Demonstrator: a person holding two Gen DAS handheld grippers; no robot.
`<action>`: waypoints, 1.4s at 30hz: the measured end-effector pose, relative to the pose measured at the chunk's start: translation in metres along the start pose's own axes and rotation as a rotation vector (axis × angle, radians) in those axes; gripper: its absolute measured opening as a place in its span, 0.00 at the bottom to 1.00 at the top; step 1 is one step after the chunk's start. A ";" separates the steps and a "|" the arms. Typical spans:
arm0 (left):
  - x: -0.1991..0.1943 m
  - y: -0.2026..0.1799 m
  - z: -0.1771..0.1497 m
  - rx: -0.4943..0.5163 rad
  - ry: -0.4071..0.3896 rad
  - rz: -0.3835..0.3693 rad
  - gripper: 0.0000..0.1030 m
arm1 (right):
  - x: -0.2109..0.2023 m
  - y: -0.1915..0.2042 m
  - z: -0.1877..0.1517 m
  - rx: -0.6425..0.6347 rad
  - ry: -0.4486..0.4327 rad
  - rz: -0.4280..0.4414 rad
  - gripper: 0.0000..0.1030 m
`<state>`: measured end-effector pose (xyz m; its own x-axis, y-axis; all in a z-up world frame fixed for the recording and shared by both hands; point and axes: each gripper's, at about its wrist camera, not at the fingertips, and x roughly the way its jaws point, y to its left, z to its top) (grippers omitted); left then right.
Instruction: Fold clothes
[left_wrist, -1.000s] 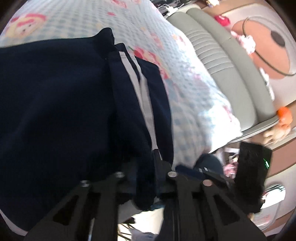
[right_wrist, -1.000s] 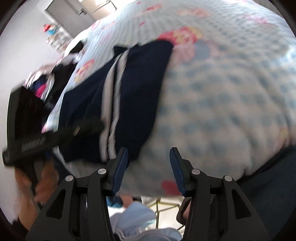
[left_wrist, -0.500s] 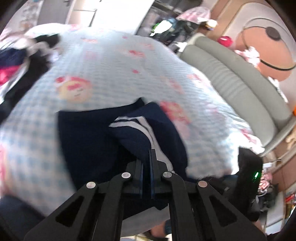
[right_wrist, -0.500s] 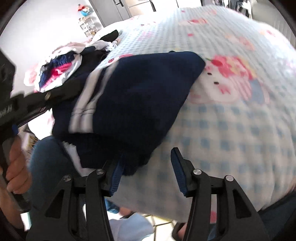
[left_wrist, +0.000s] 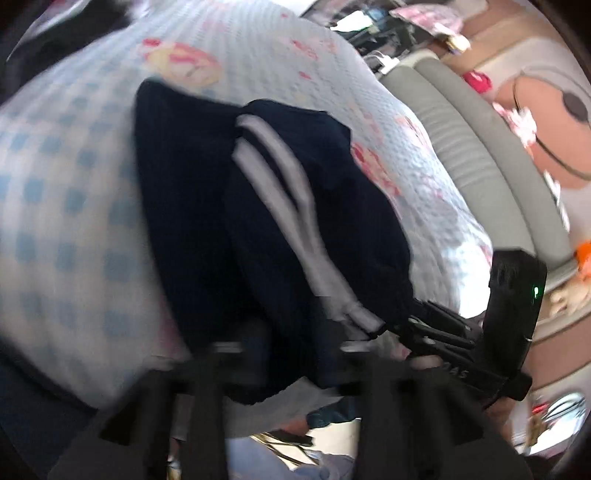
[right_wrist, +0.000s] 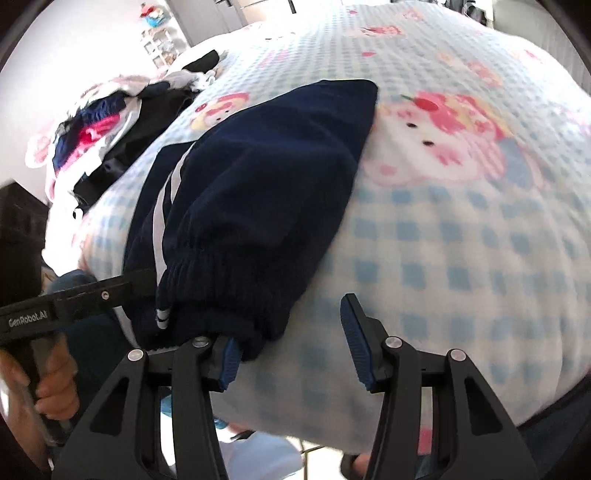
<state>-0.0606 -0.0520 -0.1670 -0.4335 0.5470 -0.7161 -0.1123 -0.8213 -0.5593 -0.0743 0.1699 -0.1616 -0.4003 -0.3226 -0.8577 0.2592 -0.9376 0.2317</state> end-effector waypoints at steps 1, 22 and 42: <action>-0.006 -0.005 0.002 0.026 -0.021 0.022 0.08 | 0.004 0.005 0.002 -0.015 0.006 -0.009 0.49; -0.019 0.014 0.025 -0.004 -0.019 0.148 0.33 | 0.014 -0.001 0.037 0.073 0.031 0.103 0.57; -0.035 0.001 0.024 0.035 -0.055 0.054 0.37 | -0.026 -0.007 -0.021 0.011 0.068 0.062 0.19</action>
<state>-0.0672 -0.0758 -0.1323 -0.4880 0.4926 -0.7206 -0.1185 -0.8553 -0.5044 -0.0477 0.1878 -0.1508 -0.3232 -0.3710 -0.8706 0.2721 -0.9175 0.2900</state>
